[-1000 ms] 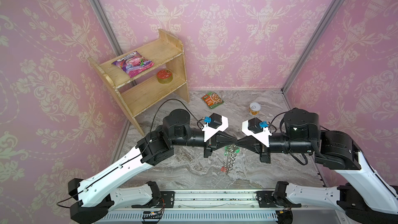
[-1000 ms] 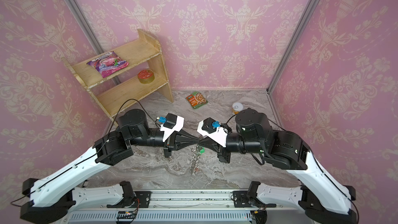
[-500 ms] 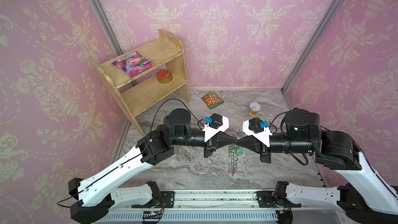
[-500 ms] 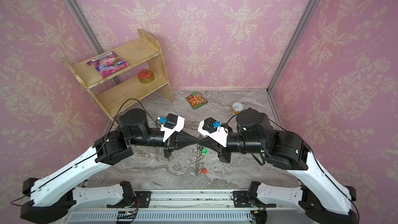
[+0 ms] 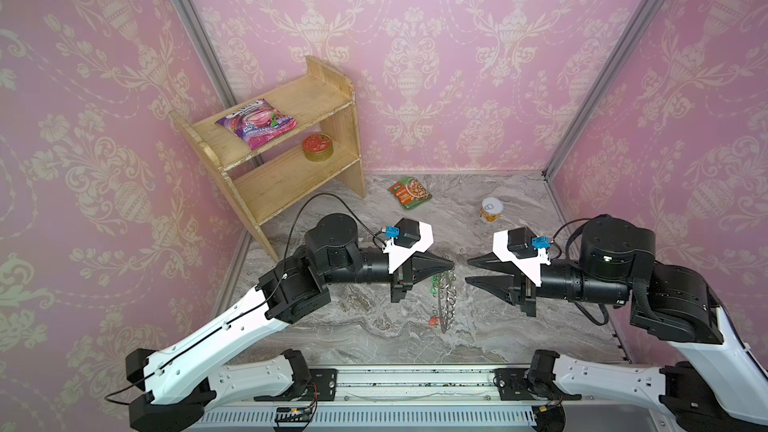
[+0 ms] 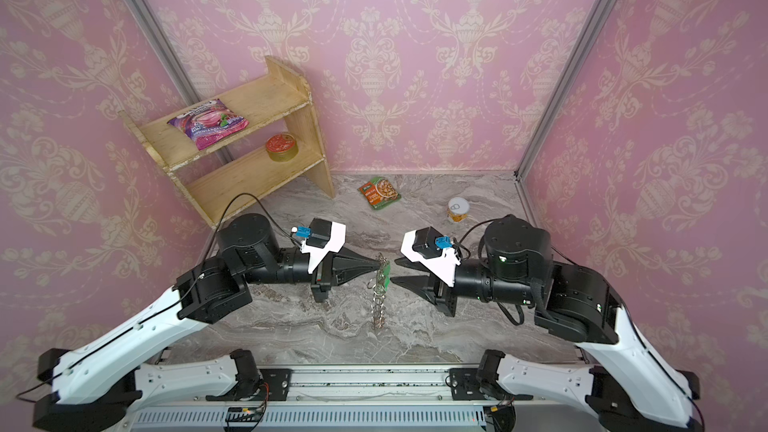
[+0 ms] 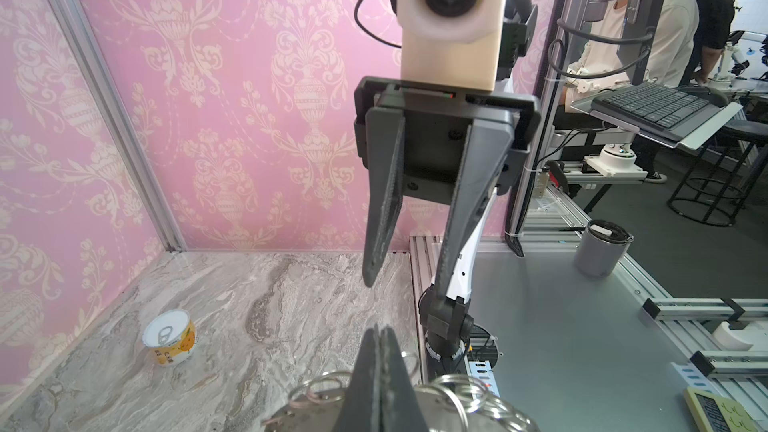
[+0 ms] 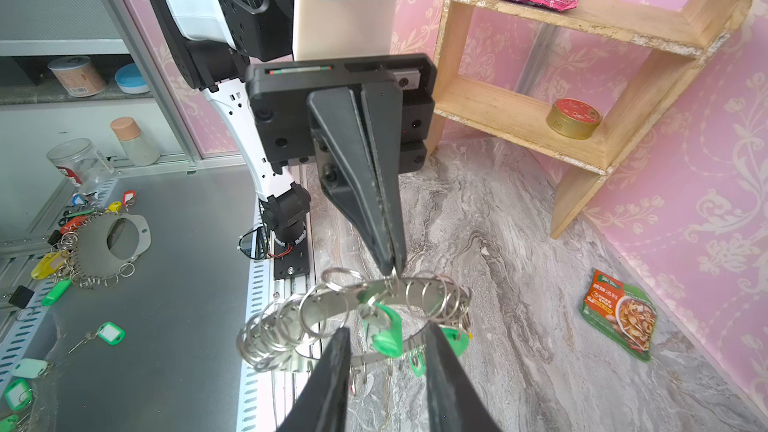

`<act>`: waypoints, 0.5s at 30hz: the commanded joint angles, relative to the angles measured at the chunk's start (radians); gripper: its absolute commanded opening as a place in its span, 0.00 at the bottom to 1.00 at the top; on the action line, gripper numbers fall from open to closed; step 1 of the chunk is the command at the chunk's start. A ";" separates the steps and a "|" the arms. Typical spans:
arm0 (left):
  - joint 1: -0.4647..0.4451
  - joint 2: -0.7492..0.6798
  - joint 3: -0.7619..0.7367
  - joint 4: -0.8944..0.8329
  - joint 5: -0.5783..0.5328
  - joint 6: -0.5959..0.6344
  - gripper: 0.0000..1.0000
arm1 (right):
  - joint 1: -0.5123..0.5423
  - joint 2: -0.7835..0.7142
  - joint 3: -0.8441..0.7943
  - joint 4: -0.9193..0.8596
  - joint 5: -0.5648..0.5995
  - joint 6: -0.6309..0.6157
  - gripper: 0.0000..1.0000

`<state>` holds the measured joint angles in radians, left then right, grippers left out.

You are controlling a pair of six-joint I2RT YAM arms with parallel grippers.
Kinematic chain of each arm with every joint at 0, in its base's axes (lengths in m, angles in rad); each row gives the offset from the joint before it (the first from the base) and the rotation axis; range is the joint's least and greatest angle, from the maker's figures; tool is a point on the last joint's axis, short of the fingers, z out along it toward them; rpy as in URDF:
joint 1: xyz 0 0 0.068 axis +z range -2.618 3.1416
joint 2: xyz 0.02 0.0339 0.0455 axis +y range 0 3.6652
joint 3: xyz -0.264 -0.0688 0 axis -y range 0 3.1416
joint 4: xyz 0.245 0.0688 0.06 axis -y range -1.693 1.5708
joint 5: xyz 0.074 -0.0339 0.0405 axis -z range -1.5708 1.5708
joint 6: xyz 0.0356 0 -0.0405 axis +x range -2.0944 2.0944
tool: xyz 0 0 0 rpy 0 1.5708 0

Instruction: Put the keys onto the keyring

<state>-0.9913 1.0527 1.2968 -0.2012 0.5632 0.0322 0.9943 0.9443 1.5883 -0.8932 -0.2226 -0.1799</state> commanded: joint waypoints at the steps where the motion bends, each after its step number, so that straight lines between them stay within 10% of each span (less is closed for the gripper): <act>1: 0.003 -0.022 -0.004 0.108 -0.007 -0.024 0.00 | -0.005 -0.007 -0.025 0.042 0.006 0.027 0.34; 15: 0.002 -0.010 -0.010 0.170 -0.005 -0.038 0.00 | -0.008 -0.004 -0.054 0.119 -0.045 0.053 0.31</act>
<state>-0.9913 1.0496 1.2930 -0.1036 0.5629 0.0120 0.9943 0.9390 1.5444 -0.8116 -0.2440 -0.1524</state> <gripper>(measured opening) 0.043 0.312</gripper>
